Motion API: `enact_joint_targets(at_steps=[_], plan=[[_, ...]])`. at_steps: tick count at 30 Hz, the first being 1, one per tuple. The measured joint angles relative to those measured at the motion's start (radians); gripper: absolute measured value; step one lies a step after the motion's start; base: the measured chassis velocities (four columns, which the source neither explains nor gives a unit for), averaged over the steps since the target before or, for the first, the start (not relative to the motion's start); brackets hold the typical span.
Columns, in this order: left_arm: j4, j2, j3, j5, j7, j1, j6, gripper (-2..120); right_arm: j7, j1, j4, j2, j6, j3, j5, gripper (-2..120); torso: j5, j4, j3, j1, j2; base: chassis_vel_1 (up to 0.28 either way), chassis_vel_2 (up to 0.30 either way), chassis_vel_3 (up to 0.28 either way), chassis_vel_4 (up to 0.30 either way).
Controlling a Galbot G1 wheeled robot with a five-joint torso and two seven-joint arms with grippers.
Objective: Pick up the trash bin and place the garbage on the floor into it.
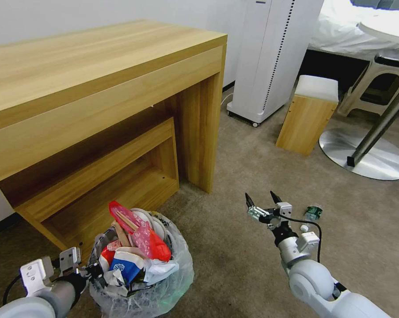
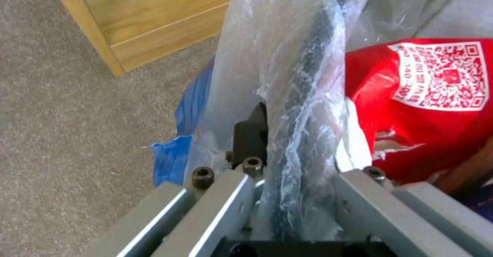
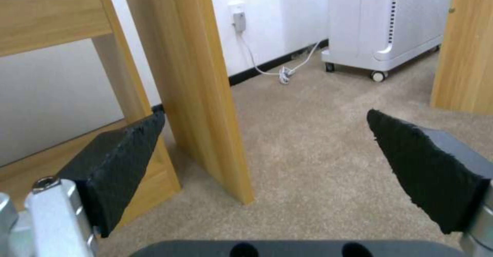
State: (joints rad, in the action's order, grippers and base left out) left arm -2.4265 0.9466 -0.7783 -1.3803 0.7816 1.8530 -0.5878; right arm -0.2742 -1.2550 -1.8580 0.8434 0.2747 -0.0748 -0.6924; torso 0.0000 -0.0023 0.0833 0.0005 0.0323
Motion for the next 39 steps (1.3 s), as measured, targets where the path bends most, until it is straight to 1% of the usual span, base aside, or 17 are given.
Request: enact_joint_targets(at_steps=[8,16,31,34,39], plan=[[0.000,-0.004,0.001,-0.003,0.002,-0.002,0.001,0,-0.002,0.005,-0.005,-0.005,0.000,-0.004,0.001,100,0.0000,0.0001,0.000,0.000,0.000,0.000,0.000,0.000,0.000],[-0.007,0.007,0.005,0.003,0.002,0.000,-0.002,0,-0.002,0.013,-0.003,-0.005,0.003,0.006,0.004,100,0.0000,0.0001,0.000,0.000,0.000,-0.031,-0.034,-0.036,-0.040],[-0.015,0.025,0.009,0.018,-0.001,0.012,-0.007,0,0.004,0.006,-0.001,-0.018,0.015,-0.001,0.018,100,0.0000,-0.0002,0.000,0.000,0.000,-0.104,-0.101,-0.108,-0.110],[-0.018,0.032,0.011,0.024,-0.005,0.016,-0.010,0,0.009,0.001,0.004,-0.016,0.029,-0.004,0.038,100,-0.0001,0.0001,0.000,0.000,0.000,-0.122,-0.123,-0.131,-0.126],[-0.025,0.031,0.007,0.025,-0.010,0.023,-0.014,0,0.019,-0.001,0.020,-0.014,0.060,-0.003,0.057,100,0.0000,-0.0005,0.000,0.000,0.000,-0.109,-0.129,-0.106,-0.124]])
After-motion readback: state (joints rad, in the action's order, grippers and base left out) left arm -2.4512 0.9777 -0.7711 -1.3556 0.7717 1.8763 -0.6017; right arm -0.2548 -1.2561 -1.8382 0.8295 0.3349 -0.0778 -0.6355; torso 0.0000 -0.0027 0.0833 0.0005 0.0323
